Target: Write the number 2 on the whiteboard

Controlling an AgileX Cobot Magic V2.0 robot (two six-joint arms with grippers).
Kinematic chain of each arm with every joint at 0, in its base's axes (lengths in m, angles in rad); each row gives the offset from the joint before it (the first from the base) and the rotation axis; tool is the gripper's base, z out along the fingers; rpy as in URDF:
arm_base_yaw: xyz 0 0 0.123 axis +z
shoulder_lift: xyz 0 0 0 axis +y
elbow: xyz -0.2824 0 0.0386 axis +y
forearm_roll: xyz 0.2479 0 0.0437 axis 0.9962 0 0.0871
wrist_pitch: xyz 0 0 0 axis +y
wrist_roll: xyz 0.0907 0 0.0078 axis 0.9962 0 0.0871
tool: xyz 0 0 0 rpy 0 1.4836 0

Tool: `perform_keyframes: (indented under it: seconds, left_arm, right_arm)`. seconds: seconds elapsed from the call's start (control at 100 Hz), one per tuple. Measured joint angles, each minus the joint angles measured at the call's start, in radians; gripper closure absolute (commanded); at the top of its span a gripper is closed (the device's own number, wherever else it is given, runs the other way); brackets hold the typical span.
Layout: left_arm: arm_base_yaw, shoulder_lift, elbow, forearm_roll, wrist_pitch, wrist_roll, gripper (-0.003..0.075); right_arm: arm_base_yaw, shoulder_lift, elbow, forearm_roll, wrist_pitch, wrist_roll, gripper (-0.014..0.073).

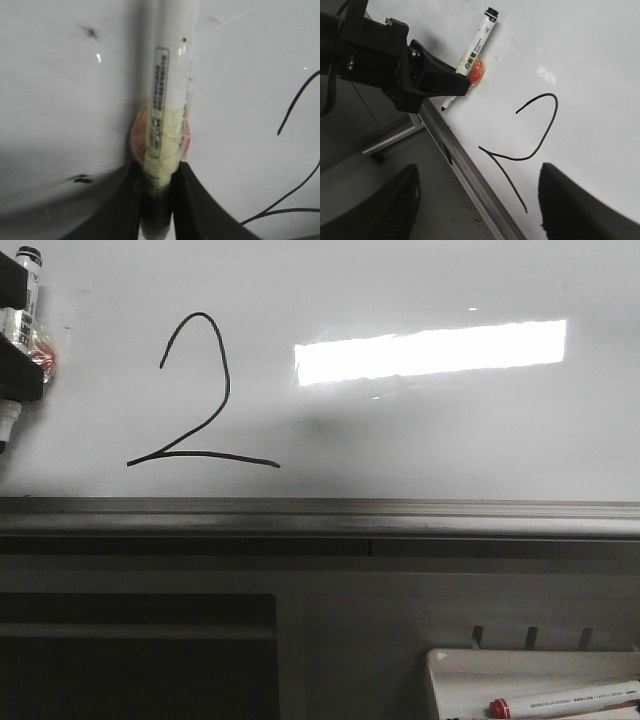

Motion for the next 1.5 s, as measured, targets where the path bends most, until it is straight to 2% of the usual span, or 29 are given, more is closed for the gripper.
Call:
perform_keyframes:
  seconds: [0.29, 0.36, 0.51, 0.58, 1.11, 1.27, 1.36, 1.45, 1.5]
  left_arm:
    - [0.0, 0.007, -0.002, 0.019, -0.001, 0.0, 0.0727]
    - [0.0, 0.007, -0.002, 0.021, -0.001, 0.0, 0.0666]
    - [0.0, 0.012, -0.002, 0.025, -0.003, 0.0, 0.044]
    - [0.0, 0.017, -0.002, 0.026, -0.014, 0.0, 0.0385]
    - [0.0, -0.034, -0.005, 0.033, -0.026, 0.0, 0.0384]
    - [0.0, -0.101, -0.005, 0.035, -0.002, 0.0, 0.0384]
    - [0.0, -0.147, -0.005, 0.035, 0.041, 0.0, 0.0403]
    - [0.0, -0.201, -0.005, 0.037, 0.079, 0.0, 0.0533]
    - [0.0, -0.236, -0.005, 0.037, 0.09, 0.0, 0.0637]
  right_arm:
    - [0.0, 0.0, 0.0, 0.01, 0.0, 0.0, 0.0151]
    - [0.0, 0.0, 0.0, 0.01, 0.001, 0.0, 0.0151]
    - [0.0, 0.0, 0.0, 0.01, 0.006, 0.0, 0.0151]
    - [0.0, 0.0, 0.0, 0.01, 0.007, 0.0, 0.0151]
    - [0.0, 0.0, 0.0, 0.01, 0.02, 0.0, 0.0162]
    - [0.0, 0.0, 0.0, 0.01, 0.029, 0.0, 0.0281]
    - [0.0, 0.0, 0.0, 0.01, 0.04, 0.0, 0.0461]
    - [0.0, -0.008, 0.0, 0.01, 0.051, 0.0, 0.0672]
    - [0.0, -0.015, 0.0, 0.01, 0.057, 0.0, 0.0654]
